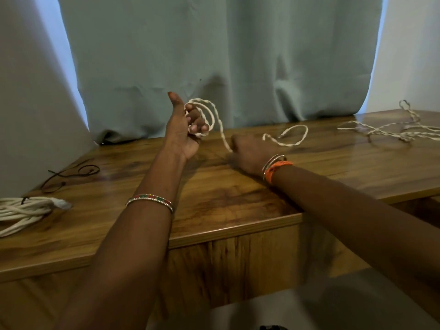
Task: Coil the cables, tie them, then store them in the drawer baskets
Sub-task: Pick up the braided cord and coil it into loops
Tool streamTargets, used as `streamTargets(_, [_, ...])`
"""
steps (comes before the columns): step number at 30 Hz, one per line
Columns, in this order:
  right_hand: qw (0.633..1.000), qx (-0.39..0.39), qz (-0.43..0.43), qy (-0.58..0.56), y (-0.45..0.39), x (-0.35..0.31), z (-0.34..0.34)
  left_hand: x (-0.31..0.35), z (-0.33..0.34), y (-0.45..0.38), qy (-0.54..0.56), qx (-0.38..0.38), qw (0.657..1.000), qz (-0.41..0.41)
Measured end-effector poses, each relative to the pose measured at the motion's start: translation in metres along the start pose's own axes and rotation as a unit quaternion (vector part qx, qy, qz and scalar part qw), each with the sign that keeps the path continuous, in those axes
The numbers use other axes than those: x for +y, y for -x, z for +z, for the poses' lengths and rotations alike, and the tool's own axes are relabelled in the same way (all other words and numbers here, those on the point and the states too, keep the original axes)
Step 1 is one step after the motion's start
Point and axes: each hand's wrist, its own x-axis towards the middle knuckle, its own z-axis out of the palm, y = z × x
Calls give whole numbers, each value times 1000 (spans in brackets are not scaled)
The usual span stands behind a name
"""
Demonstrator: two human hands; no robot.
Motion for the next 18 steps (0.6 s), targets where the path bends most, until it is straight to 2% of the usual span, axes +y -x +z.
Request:
streamTargets(2, [992,-2,-83,93,13,-27,-2,-2,-3,-1,-37,23,999,6])
streamTargets(5, [982,9,-154,107,30,-60,-10,-10,-10,-4,-117,103,988,-7])
streamTargets(7, [972,46,-209,97,40,-75,-25,-11,-12,-3,-214,149,965,0])
streamTargets(10, [958,82,-258,95,41,-75,-48,-10,-8,8,-342,148,927,-42])
streamTargets(11, [957,91,-260,89,36,-70,-54,-11,-5,12,-341,132,929,-57])
streamTargets(14, [965,90,-245,-7,17,-52,-64,-12,4,15,-247,82,964,-59])
streamTargets(18, [971,123,-170,-116,-4,-30,-54,-18,17,19,-195,14,977,-85])
